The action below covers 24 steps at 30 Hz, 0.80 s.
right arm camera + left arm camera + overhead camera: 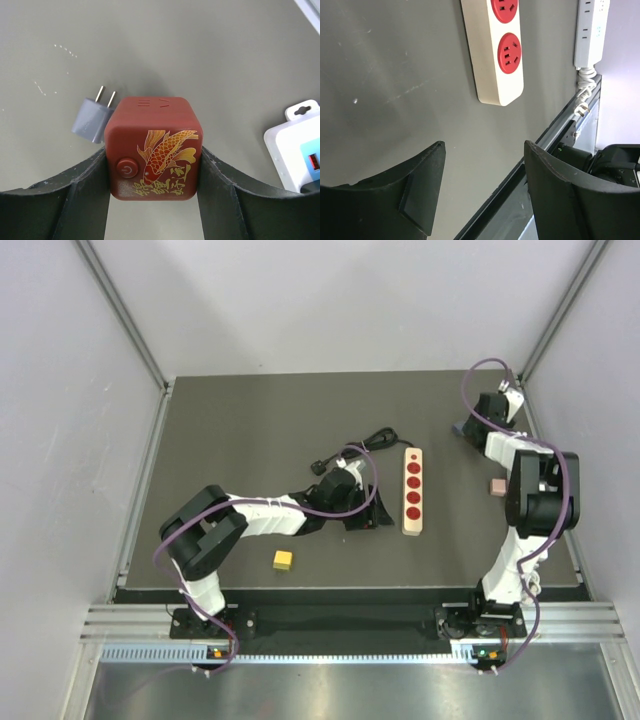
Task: Pull the plug off the socket
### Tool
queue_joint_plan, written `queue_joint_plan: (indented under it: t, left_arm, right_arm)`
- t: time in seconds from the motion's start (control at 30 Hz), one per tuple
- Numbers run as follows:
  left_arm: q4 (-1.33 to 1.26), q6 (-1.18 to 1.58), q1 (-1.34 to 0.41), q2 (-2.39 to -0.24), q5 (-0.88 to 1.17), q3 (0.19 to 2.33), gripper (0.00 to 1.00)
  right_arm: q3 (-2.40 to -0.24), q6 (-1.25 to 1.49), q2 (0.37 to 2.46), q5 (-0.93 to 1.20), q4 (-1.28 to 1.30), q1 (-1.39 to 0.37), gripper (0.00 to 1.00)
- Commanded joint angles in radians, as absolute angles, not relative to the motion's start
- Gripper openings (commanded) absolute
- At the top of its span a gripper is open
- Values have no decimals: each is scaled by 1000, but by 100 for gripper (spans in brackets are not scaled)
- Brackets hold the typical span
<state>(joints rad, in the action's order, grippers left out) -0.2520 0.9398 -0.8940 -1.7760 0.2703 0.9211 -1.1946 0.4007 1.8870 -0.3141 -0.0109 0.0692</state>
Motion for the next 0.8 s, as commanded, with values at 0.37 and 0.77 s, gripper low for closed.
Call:
queue_joint_plan:
  t: [0.37, 0.77]
  left_arm:
    - [-311, 927, -897, -1704, 282, 891, 68]
    - [-325, 930, -897, -1687, 282, 859, 68]
  right_arm:
    - [-1328, 383, 1937, -365, 90, 32, 69]
    - [-1325, 382, 1873, -311, 167, 15, 85]
